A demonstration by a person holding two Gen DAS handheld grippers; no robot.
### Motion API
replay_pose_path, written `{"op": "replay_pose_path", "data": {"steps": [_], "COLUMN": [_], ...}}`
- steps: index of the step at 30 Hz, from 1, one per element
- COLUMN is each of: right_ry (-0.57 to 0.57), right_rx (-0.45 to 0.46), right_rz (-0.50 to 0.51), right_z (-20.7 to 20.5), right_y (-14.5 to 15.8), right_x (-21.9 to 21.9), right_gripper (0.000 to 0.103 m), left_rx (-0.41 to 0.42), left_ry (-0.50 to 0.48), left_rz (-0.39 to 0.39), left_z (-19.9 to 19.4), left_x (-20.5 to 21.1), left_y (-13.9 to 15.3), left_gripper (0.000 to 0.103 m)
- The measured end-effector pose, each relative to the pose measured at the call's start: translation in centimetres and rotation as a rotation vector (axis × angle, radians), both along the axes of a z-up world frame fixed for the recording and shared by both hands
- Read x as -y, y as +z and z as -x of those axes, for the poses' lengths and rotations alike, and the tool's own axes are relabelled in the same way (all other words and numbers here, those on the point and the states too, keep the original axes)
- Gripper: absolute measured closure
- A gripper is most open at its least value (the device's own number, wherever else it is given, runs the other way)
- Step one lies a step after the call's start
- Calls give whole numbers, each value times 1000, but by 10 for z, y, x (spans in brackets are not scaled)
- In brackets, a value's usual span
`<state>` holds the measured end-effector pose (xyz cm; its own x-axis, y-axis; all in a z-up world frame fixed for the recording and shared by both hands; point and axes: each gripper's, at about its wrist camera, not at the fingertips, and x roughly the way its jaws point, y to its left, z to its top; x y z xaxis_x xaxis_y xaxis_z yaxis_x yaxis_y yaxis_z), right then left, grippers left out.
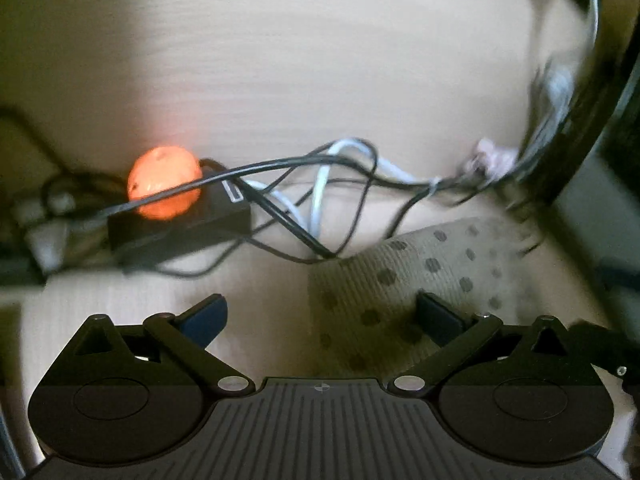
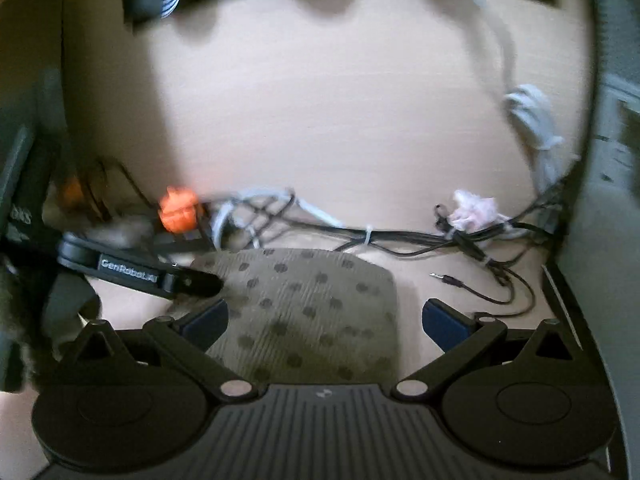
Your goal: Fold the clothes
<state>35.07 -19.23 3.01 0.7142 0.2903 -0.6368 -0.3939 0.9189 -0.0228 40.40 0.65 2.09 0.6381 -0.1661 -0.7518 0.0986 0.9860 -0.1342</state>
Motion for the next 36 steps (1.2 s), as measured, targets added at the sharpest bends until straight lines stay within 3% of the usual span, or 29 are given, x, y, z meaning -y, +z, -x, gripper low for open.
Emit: {"op": "replay_pose_path", "data": {"steps": [1, 4, 6, 10, 13, 17, 23, 26, 28, 31, 36], "right_ry": [12, 51, 81, -9, -82, -84, -51, -66, -95, -147, -126], "right_rx": [-8, 48, 39, 77, 78, 41, 105, 81, 117, 152, 48], "right_rz": [88, 146, 99, 42, 83, 151, 273, 216, 171, 136, 227], "right_z": [-3, 6, 4, -19, -43, -57, -32, -36, -34, -44, -78], "right_y": [-15, -24, -14, 2, -10, -40, -49, -42, -28, -17, -48], "right_x": [-13, -14, -3, 14, 5, -8, -7, 2, 5, 3, -12], "right_gripper": [0, 0, 0, 0, 0, 0, 0, 0, 0, 0, 0], "left_rx": [1, -24, -20, -27, -30, -34, 16, 34, 3, -11, -2], "left_ry": [-2, -12, -22, -23, -18, -11, 26, 98, 111, 110, 130], "left_rz": [-18, -18, -19, -7, -1, 12, 116, 96, 46, 41, 57], "left_z": [-2, -8, -10, -12, -12, -5, 14, 8, -2, -10, -5], "left_x": [4, 9, 11, 12, 12, 8, -9, -18, -16, -15, -18], "left_y": [-4, -11, -12, -13, -12, -9, 11, 13, 6, -1, -2], "left_gripper": [0, 0, 0, 0, 0, 0, 0, 0, 0, 0, 0]}}
